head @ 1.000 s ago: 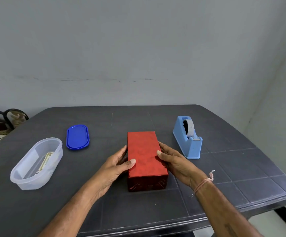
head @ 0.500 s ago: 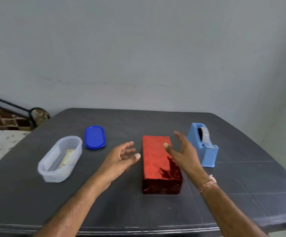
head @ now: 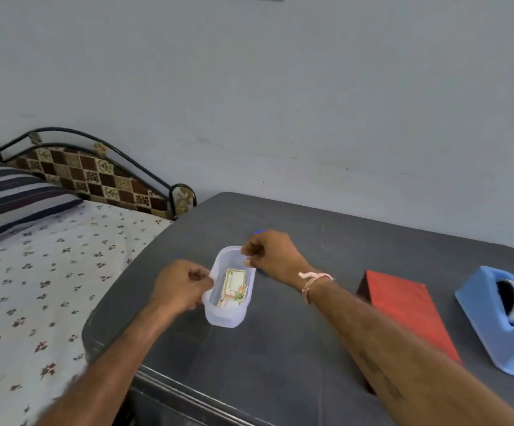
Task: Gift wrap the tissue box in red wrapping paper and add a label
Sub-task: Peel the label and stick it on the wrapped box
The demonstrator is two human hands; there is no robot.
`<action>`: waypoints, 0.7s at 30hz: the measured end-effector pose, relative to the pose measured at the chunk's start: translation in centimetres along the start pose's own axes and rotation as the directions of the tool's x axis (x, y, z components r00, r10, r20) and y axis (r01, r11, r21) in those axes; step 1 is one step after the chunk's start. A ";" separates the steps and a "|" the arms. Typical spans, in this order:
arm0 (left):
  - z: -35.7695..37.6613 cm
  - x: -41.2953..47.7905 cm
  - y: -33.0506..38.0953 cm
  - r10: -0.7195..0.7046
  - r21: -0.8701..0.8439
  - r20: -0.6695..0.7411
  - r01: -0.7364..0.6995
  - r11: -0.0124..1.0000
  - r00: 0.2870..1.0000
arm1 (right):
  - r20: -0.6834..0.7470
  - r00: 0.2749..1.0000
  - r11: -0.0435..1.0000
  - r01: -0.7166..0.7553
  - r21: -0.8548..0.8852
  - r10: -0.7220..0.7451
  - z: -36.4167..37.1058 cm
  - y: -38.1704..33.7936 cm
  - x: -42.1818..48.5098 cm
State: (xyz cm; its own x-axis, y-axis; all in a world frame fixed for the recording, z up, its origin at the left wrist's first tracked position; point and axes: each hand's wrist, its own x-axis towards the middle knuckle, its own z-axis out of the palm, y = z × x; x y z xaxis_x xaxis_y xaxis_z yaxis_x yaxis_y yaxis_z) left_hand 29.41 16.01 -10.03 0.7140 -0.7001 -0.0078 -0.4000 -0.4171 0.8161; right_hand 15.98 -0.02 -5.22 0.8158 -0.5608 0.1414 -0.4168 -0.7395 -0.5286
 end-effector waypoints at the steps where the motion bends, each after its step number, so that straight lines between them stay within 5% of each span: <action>1: 0.2 -0.2 -0.2 0.000 -0.046 0.003 0.000 0.999 1.000 | 0.083 0.996 0.991 0.046 -0.129 -0.036 0.5 -0.2 1.1; 6: 0.7 -0.3 -1.1 0.029 -0.114 0.036 -0.025 0.993 0.999 | 0.384 0.922 0.826 0.254 -0.503 -0.050 4.6 -1.1 4.1; 16: 1.3 0.6 -1.8 0.016 -0.137 0.040 -0.011 0.991 0.999 | 0.356 0.934 0.812 0.229 -0.536 -0.029 6.0 -0.8 5.0; 21: 1.4 0.5 -1.9 0.012 -0.142 0.033 -0.008 0.990 0.999 | 0.234 0.970 0.857 0.179 -0.482 -0.071 5.3 -0.6 4.8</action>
State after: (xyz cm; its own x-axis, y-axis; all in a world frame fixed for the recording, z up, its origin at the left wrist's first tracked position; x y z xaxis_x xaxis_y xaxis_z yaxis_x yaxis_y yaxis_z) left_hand 29.75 15.62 -12.34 0.6895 -0.7241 -0.0169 -0.3199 -0.3253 0.8899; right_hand 22.25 -0.29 -8.65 0.9144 -0.4043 -0.0209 -0.4047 -0.9141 -0.0242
